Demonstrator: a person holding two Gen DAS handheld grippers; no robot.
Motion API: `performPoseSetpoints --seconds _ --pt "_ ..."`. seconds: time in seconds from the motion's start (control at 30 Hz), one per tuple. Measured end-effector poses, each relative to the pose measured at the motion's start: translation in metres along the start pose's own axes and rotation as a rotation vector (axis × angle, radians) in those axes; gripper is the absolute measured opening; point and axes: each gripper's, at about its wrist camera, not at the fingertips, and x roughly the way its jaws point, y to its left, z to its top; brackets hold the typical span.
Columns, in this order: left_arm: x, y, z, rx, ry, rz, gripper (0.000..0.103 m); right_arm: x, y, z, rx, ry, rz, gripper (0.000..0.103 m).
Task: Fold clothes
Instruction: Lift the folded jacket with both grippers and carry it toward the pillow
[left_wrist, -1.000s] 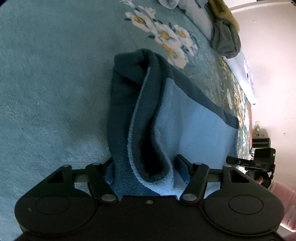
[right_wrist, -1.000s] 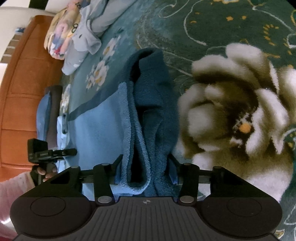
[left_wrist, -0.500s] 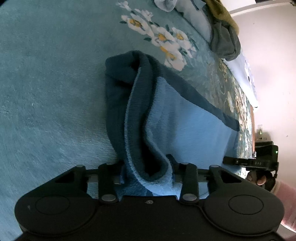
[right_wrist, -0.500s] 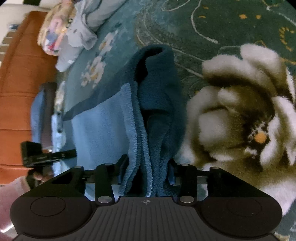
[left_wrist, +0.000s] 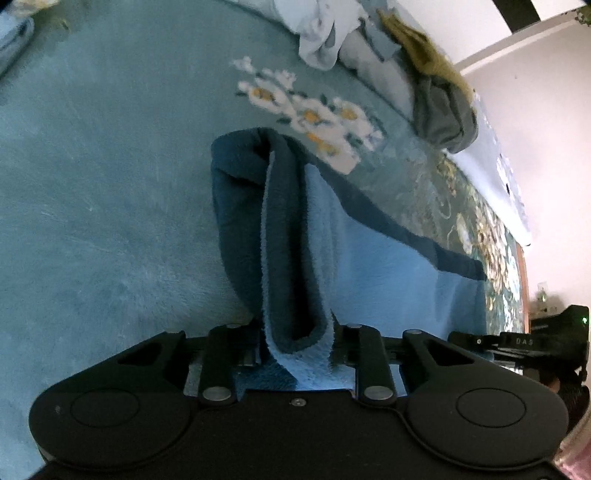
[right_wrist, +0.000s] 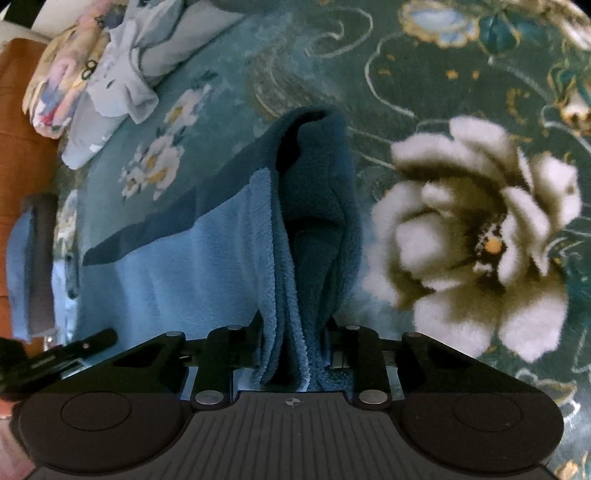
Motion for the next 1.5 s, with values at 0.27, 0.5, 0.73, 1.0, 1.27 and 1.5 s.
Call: performPoseSetpoints --seconds 0.27,0.5,0.73,1.0,1.27,1.5 --pt "-0.047 -0.028 -0.017 0.0 -0.08 0.005 0.025 -0.046 0.042 -0.024 -0.038 -0.085 0.001 0.024" --pt "-0.111 -0.044 -0.037 -0.008 -0.168 -0.02 0.025 -0.099 0.085 -0.039 -0.114 -0.125 -0.005 0.024" --pt "-0.177 -0.061 -0.052 -0.03 -0.259 -0.018 0.025 -0.147 0.139 -0.042 -0.217 -0.159 0.0 0.024" --pt "-0.247 -0.078 -0.06 -0.066 -0.389 0.005 0.025 -0.178 0.196 -0.026 -0.351 -0.167 0.057 0.024" --pt "-0.294 -0.101 -0.066 -0.137 -0.508 0.112 0.025 -0.175 0.244 0.013 -0.543 -0.109 0.184 0.024" --pt "-0.315 -0.137 -0.082 -0.235 -0.643 0.213 0.025 -0.173 0.278 0.045 -0.716 -0.043 0.291 0.024"
